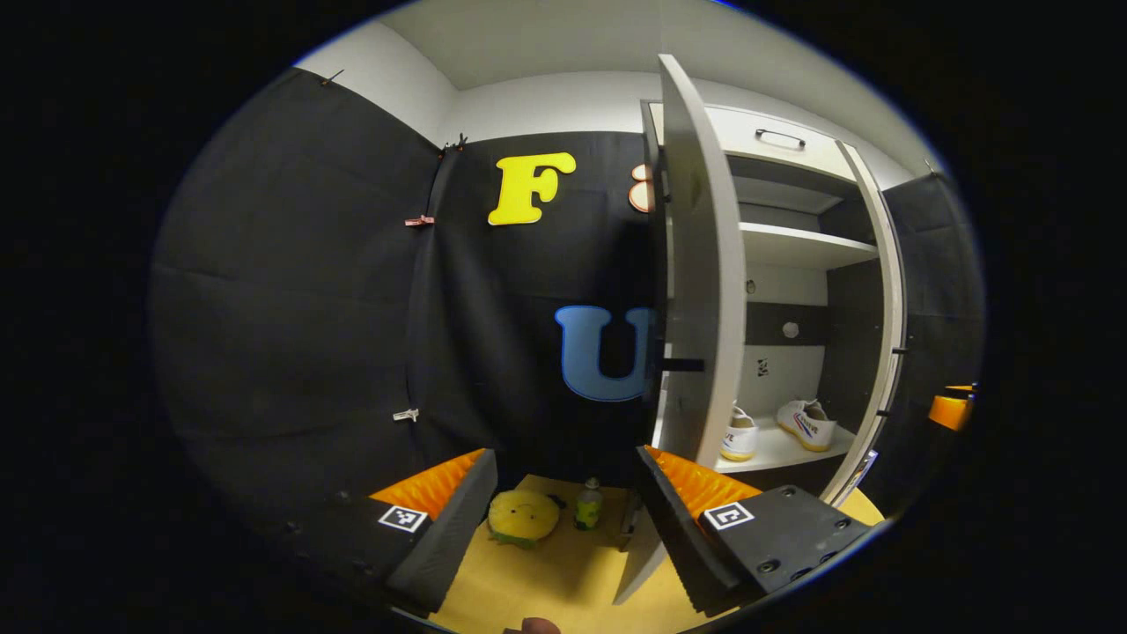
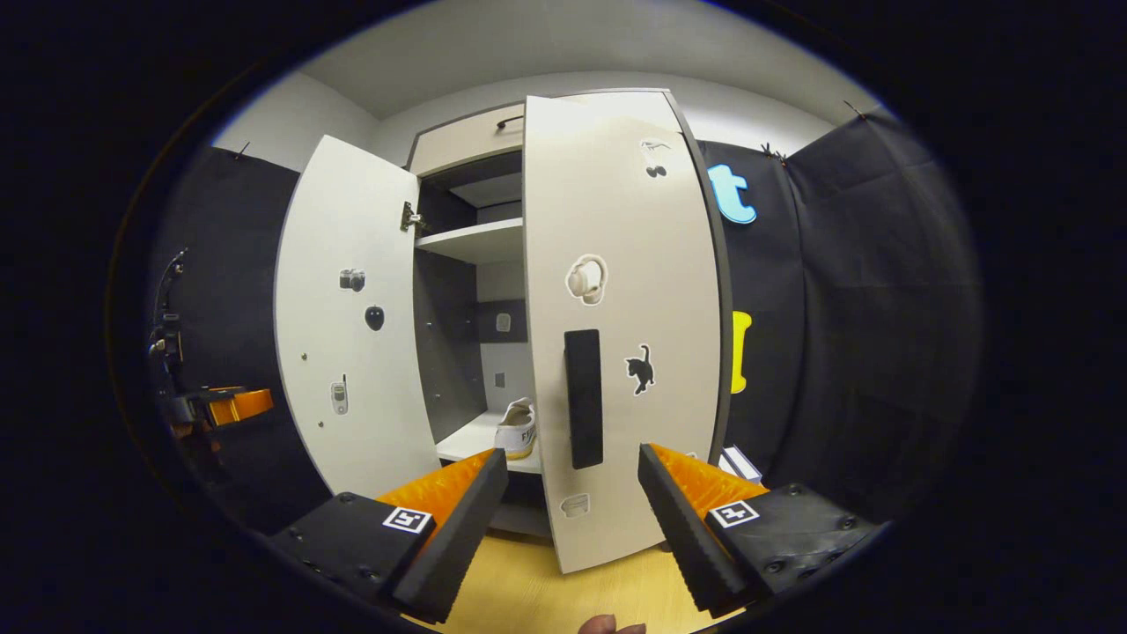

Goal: Grab one shoe with the right hand and put it into the shoe cabinet, grab the other shoe with the left hand and put it into the shoe cabinet; then close the right door with the right hand and the left door with the left hand.

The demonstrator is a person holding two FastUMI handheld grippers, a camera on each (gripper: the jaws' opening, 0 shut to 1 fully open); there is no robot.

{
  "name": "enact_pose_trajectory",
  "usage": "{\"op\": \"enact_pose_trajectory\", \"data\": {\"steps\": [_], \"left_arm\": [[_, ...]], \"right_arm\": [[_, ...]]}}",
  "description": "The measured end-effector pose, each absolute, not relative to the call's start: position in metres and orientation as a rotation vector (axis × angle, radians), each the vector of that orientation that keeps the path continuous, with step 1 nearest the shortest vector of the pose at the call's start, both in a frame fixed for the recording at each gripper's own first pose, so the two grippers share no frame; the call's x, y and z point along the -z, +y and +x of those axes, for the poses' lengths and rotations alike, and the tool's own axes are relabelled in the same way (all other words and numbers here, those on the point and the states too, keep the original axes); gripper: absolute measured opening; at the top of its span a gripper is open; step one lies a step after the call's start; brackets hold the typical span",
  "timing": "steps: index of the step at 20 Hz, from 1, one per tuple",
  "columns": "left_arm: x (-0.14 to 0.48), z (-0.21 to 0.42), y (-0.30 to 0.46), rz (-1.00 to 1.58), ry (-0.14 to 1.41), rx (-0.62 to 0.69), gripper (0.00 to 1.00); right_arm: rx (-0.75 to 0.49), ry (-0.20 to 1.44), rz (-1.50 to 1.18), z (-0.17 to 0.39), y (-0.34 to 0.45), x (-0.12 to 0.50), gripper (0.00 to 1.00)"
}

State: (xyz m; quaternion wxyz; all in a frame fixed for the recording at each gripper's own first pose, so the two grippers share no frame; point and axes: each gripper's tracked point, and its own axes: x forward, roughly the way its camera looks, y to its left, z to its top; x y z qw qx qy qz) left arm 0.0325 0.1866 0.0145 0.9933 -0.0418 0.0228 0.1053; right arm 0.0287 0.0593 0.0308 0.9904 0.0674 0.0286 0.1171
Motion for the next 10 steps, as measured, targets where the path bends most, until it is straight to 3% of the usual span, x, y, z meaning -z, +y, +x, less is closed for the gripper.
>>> {"op": "enact_pose_trajectory", "data": {"steps": [10], "left_arm": [[-0.005, 0.068, 0.191, -0.039, 0.053, -0.194, 0.94]], "right_arm": [[-0.191, 0.067, 0.146, 0.020, 0.045, -0.027, 0.98]]}}
